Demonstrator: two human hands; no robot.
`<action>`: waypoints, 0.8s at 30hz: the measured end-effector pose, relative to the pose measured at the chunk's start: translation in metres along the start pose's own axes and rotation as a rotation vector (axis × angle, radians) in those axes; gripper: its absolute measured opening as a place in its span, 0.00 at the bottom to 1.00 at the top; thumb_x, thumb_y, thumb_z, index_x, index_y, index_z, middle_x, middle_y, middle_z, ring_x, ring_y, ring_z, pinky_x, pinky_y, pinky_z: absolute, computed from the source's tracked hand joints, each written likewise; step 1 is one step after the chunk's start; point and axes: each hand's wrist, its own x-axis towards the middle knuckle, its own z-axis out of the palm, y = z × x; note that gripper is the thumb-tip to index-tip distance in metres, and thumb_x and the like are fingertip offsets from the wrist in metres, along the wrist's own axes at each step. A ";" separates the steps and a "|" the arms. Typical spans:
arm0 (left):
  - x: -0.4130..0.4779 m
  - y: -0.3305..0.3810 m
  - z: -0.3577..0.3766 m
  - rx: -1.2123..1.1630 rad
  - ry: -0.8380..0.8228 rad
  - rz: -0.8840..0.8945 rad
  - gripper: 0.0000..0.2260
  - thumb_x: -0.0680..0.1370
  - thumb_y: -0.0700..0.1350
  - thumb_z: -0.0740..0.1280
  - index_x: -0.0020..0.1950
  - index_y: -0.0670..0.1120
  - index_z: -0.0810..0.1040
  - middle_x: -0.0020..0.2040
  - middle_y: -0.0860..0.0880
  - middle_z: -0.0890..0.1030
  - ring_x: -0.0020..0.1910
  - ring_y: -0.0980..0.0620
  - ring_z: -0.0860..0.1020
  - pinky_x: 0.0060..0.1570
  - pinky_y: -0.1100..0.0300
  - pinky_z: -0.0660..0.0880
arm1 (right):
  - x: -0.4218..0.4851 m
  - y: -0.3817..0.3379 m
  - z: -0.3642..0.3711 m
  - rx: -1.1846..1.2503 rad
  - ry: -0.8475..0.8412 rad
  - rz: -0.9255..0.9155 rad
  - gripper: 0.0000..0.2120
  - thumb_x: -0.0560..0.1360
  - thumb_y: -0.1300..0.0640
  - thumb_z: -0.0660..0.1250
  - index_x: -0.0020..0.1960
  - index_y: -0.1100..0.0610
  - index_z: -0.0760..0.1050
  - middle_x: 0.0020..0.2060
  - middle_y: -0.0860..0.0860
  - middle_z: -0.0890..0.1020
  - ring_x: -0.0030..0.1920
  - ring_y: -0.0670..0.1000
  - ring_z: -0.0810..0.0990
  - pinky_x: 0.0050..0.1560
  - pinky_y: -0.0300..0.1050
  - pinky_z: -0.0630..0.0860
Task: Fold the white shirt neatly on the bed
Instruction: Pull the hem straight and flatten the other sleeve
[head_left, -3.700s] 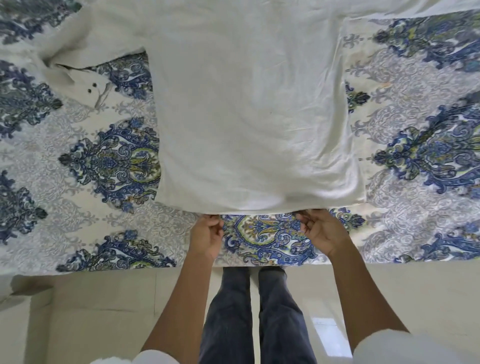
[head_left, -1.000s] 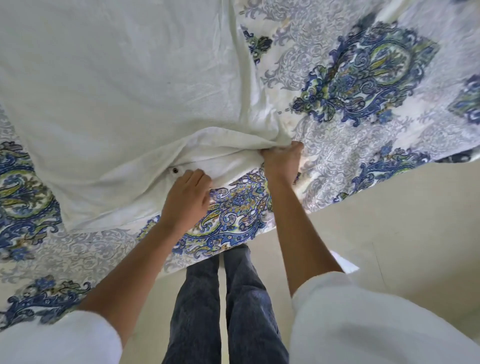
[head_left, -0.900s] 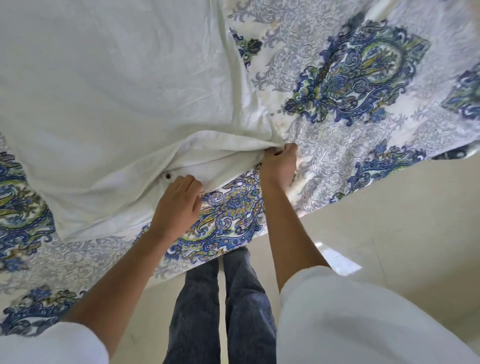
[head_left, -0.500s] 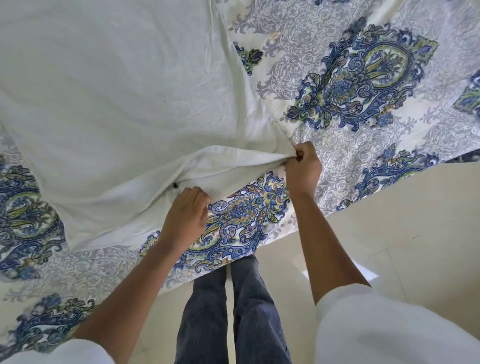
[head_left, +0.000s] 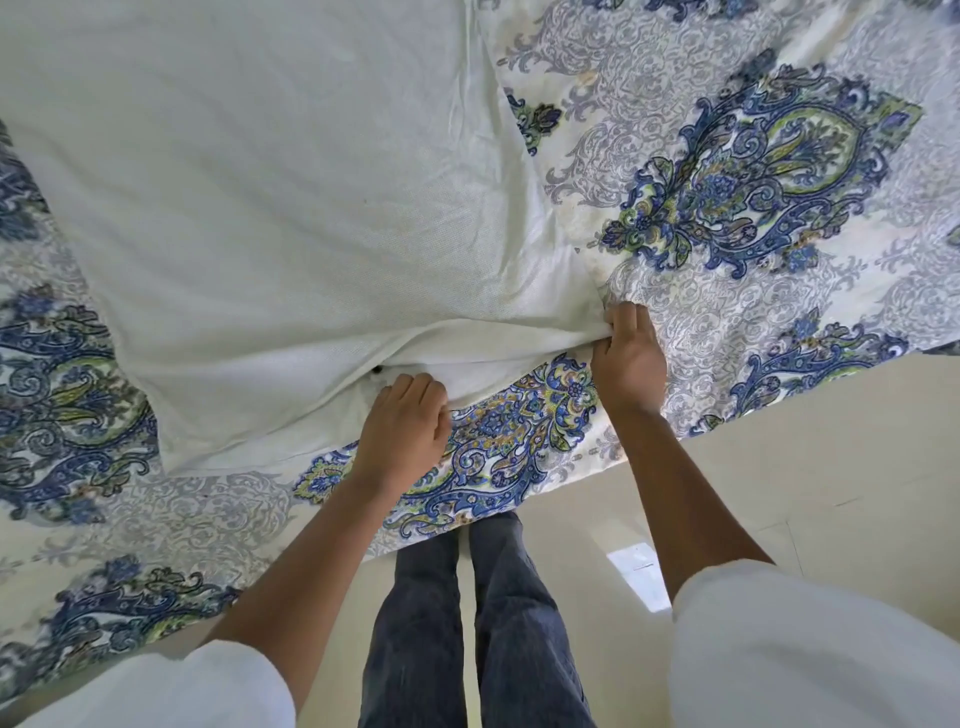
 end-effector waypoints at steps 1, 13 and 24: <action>0.000 0.001 -0.003 -0.031 0.034 0.002 0.07 0.70 0.41 0.69 0.42 0.41 0.73 0.37 0.44 0.75 0.35 0.43 0.75 0.32 0.56 0.71 | -0.002 0.000 0.001 -0.022 0.013 -0.022 0.11 0.68 0.69 0.64 0.51 0.67 0.73 0.48 0.62 0.77 0.47 0.64 0.77 0.34 0.51 0.73; 0.016 -0.046 -0.046 0.209 0.114 -0.237 0.13 0.64 0.39 0.71 0.47 0.42 0.75 0.47 0.43 0.78 0.48 0.45 0.70 0.44 0.54 0.60 | 0.006 -0.017 -0.013 -0.078 -0.016 -0.183 0.13 0.62 0.66 0.60 0.45 0.64 0.74 0.45 0.62 0.76 0.48 0.63 0.74 0.36 0.50 0.71; -0.021 -0.066 -0.039 0.278 0.168 -0.150 0.08 0.67 0.37 0.62 0.46 0.41 0.72 0.42 0.42 0.75 0.40 0.42 0.73 0.37 0.52 0.67 | 0.000 -0.014 -0.005 -0.166 0.041 -0.234 0.07 0.66 0.70 0.62 0.43 0.66 0.76 0.40 0.62 0.78 0.42 0.63 0.77 0.31 0.47 0.72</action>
